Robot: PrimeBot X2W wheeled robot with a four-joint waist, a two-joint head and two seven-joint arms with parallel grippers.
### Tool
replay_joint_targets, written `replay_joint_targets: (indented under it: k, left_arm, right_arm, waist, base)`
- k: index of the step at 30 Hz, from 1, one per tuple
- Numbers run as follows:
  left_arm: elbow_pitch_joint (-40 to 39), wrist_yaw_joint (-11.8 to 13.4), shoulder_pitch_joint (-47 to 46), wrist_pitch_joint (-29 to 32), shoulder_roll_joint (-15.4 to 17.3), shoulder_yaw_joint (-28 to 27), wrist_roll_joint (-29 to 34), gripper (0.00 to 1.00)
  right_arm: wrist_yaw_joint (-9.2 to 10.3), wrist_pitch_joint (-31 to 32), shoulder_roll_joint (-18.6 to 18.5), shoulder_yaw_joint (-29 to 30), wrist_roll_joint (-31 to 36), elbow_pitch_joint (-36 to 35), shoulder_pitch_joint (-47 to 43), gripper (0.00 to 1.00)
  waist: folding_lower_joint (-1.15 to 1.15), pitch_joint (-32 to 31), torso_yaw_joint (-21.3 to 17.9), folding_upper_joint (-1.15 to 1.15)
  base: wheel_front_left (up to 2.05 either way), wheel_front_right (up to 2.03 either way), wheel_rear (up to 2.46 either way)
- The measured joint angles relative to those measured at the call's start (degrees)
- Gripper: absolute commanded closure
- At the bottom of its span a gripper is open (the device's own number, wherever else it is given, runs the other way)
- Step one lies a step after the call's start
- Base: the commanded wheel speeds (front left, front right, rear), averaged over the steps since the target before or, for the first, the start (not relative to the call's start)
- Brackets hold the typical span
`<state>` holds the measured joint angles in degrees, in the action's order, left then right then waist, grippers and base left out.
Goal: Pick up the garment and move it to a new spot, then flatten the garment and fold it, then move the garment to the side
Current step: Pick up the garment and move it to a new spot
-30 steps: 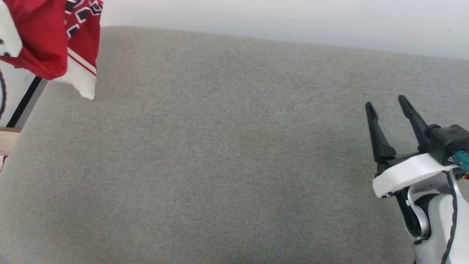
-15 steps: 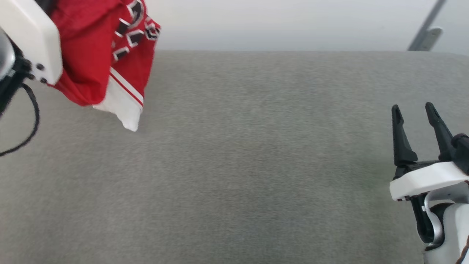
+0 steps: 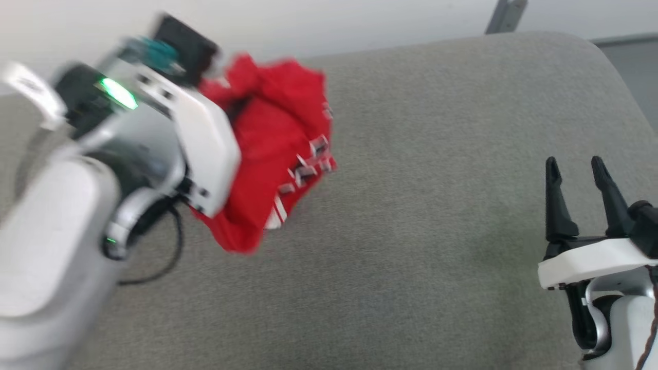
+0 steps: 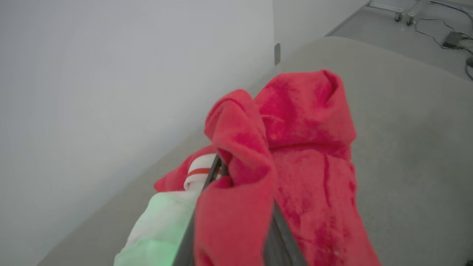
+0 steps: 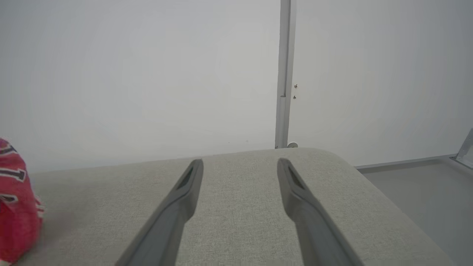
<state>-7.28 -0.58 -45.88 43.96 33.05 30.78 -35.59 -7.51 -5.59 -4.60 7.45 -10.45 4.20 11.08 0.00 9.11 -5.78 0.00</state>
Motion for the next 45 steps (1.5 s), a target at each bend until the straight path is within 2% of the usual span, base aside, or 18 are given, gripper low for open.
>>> replay_joint_targets:
  k: [5, 14, 26, 27, 28, 29, 33, 37, 41, 45]
  left_arm:
    - [5.69, -0.7, 2.87, 0.4, -3.61, 4.08, -0.87, 1.0]
    - [22.05, -2.97, 6.89, -2.24, -9.01, 8.57, -2.68, 1.0]
    - [41.19, -4.08, 6.99, -3.64, -15.84, 11.39, -3.96, 1.0]
    - [42.33, -4.32, 6.61, -3.68, -16.46, 11.45, -4.25, 0.9]
    - [43.97, -4.72, 6.22, -4.78, -17.27, 11.51, -4.43, 0.6]
    - [44.46, -5.0, 6.22, -5.27, -17.73, 11.49, -4.97, 0.0]
    - [44.96, -5.57, 6.15, -7.04, -18.55, 11.73, -5.65, 0.0]
    - [43.83, -5.98, 6.02, -9.61, -17.74, 11.0, -6.48, 0.0]
    - [40.36, -6.06, 5.44, -13.21, -16.23, 8.6, -7.8, 0.0]
    - [35.44, -6.08, 6.33, -18.86, -12.71, 5.83, -8.05, 0.0]
  right_arm:
    - [0.01, -0.86, 0.78, -1.82, -0.16, 1.54, 0.04, 0.0]
    - [0.0, -2.77, 1.14, -5.04, -0.88, 5.41, 1.55, 0.0]
    - [0.01, -3.97, 1.3, -7.28, -1.27, 8.09, 2.58, 0.0]
    - [0.01, -3.98, 1.27, -7.43, -1.26, 8.27, 2.67, 0.0]
    - [0.01, -3.99, 1.2, -7.75, -1.26, 8.46, 2.75, 0.0]
    - [0.01, -3.98, 1.07, -7.81, -1.25, 8.51, 2.74, 0.0]
    - [0.01, -3.97, 0.48, -7.91, -1.25, 8.48, 2.71, 0.0]
    - [0.01, -3.49, -0.1, -7.57, -1.27, 8.17, 2.24, 0.0]
    - [0.0, -2.9, -0.63, -7.35, -1.26, 7.58, 1.2, 0.0]
    - [0.0, -2.42, -0.92, -6.9, -1.21, 7.23, 0.73, 0.0]
  waist:
    - [0.0, 1.22, -2.36, 0.0]
    - [0.0, 2.52, -5.37, 0.0]
    - [0.0, 1.82, -6.04, 0.0]
    - [0.0, 1.62, -5.88, 0.0]
    - [0.0, 1.17, -5.53, 0.0]
    - [0.0, 0.93, -5.27, 0.0]
    - [0.0, 0.19, -4.28, 0.0]
    - [0.0, -1.16, -2.45, 0.0]
    - [0.0, -2.8, -0.28, 0.0]
    - [0.0, -4.6, 1.72, 0.0]
  base:
    - [0.0, 0.0, 0.0]
    - [0.0, 0.0, 0.0]
    - [0.0, 0.0, 0.0]
    - [0.0, 0.0, 0.0]
    - [0.0, 0.0, 0.0]
    - [0.0, 0.0, 0.0]
    - [0.0, 0.0, 0.0]
    - [0.0, 0.0, 0.0]
    - [0.0, 0.0, 0.0]
    - [0.0, 0.0, 0.0]
